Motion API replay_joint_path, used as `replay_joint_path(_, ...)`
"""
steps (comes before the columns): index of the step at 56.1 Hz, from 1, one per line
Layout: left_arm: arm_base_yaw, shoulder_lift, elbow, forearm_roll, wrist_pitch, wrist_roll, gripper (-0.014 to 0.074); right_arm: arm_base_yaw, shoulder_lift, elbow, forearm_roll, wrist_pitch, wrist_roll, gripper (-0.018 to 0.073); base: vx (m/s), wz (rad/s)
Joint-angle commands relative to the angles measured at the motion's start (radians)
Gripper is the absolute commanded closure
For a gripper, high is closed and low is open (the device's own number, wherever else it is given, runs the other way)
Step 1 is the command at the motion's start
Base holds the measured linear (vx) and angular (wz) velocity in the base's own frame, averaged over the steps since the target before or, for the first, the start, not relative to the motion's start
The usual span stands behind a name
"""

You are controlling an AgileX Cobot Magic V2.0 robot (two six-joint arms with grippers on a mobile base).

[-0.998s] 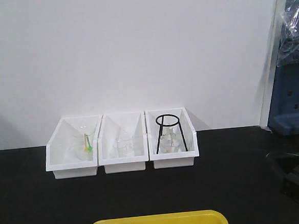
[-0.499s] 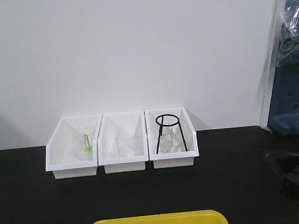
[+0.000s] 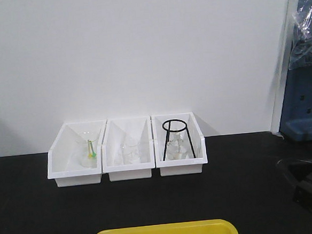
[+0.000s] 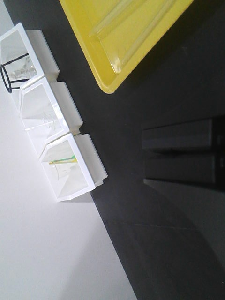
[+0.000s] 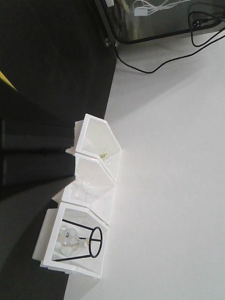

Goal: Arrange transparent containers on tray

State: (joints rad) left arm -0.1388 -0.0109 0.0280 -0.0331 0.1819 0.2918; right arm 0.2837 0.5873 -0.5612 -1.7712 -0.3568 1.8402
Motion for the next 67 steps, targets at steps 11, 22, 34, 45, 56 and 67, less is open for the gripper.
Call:
replay_joint_path(11,0.001,-0.024,0.036,-0.002,-0.081,-0.012,0.0597,-0.005,0.002,-0.027,-0.002,0.047,0.033,0.0572,0.00,0.00)
replay_joint_path(22,0.001,-0.024,0.036,-0.002,-0.081,-0.012,0.0597,-0.005,0.023,-0.002,0.141,0.115,0.011,0.0572,0.00,0.00)
replay_joint_path(34,0.001,-0.024,0.036,-0.002,-0.081,-0.012,0.0597,-0.005,0.034,0.054,0.792,0.251,-0.564,0.0572,0.00,0.00)
replay_joint_path(45,0.001,-0.024,0.036,-0.002,-0.081,-0.012,0.0597,-0.003,0.024,0.054,1.489,0.397,-1.443,0.0572,0.00,0.00)
replay_joint_path(56,0.001,-0.024,0.036,-0.002,-0.081,-0.012,0.0597,-0.003,0.003,0.054,1.807,0.498,-1.882,0.0572,0.00,0.00)
replay_joint_path(67,0.001,-0.024,0.036,-0.002,-0.081,-0.012,0.0597,-0.006,-0.010,0.060,1.864,0.494,-1.953,0.0572,0.00,0.00)
